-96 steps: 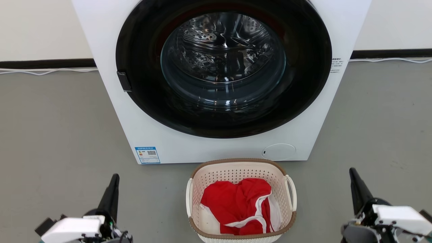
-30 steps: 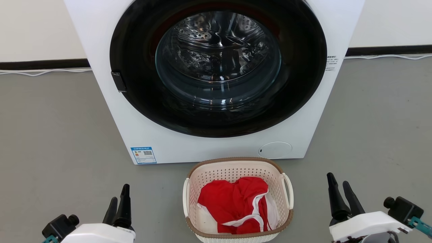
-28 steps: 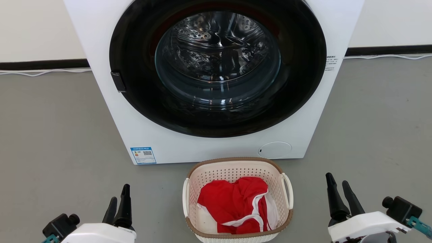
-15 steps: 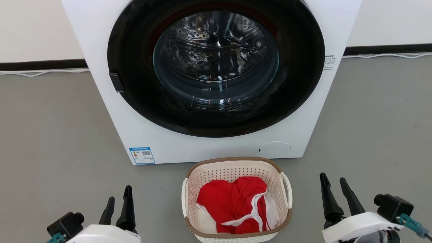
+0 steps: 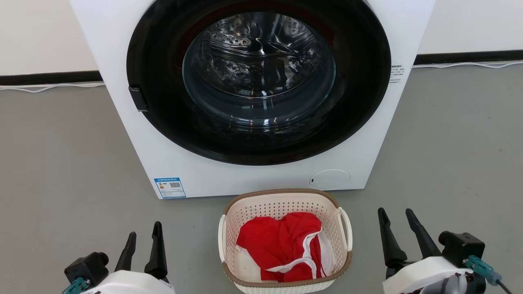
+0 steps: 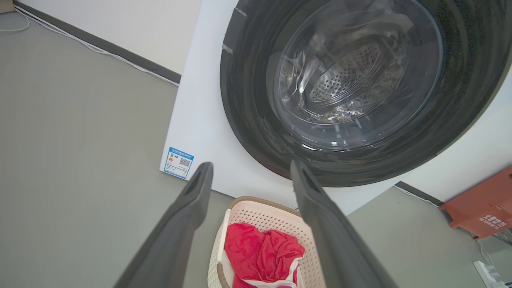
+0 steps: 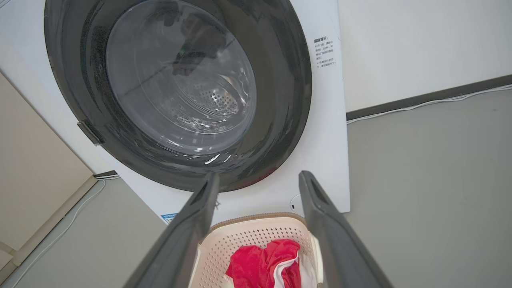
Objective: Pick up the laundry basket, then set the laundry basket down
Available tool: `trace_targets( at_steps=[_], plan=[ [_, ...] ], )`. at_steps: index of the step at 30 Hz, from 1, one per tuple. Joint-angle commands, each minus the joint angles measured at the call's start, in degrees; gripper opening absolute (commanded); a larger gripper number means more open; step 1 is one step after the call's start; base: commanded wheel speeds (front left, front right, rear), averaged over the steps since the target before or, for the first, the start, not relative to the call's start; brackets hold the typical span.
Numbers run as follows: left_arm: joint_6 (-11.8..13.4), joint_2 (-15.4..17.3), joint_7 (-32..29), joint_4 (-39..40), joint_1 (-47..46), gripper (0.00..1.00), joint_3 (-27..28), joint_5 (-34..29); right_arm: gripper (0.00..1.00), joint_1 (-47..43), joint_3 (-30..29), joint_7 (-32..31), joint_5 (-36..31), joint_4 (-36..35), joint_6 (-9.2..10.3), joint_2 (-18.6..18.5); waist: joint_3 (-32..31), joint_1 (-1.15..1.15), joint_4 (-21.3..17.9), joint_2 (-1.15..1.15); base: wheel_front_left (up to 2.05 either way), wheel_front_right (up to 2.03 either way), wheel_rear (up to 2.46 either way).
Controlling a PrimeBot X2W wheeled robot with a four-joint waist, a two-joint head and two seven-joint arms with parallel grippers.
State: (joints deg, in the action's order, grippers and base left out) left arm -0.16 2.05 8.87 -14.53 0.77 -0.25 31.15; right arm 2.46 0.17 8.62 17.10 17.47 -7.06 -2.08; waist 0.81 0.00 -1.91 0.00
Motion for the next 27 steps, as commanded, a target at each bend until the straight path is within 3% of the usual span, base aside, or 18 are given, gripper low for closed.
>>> trace_targets(
  at_steps=[1,27],
  plan=[
    [0.5,0.6,0.8,1.8,-1.0,1.00,1.1,-1.8,1.00,2.3,1.3,1.1,-2.2,-1.2,-0.32,-0.6,0.0,0.00,0.0,0.00,0.00,0.00,0.00],
    [2.4,0.8,5.0,3.1,0.1,1.00,0.0,-18.6,1.00,2.4,1.9,5.3,-20.9,-1.1,-0.41,-0.8,0.2,0.00,-0.8,0.00,0.00,0.00,0.00]
  ],
)
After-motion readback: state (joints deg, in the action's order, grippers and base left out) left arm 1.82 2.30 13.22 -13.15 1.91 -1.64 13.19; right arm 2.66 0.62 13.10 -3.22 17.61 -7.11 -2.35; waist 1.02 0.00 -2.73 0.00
